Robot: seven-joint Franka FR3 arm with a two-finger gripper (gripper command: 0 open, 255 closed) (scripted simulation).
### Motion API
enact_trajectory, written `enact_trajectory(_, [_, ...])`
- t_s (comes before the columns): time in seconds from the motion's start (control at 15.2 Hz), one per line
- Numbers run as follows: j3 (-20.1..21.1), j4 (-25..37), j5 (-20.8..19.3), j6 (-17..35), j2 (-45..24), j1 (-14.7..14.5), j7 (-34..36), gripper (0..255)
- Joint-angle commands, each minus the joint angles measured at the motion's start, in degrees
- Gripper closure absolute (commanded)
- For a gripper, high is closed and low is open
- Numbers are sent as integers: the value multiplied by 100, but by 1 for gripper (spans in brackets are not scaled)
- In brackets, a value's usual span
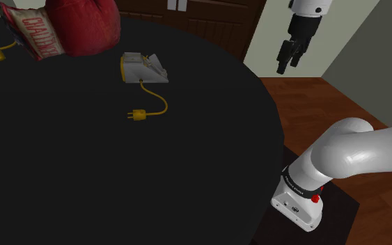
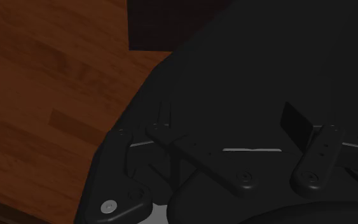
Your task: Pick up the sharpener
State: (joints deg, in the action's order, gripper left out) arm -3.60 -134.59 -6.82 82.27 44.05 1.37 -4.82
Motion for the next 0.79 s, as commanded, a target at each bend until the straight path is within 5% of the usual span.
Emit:
enact_trajectory(0.0, [0, 0, 0, 0, 0, 0, 0, 0])
enact_trajectory(0.73, [693, 484, 800, 1135, -1556, -505, 713, 0])
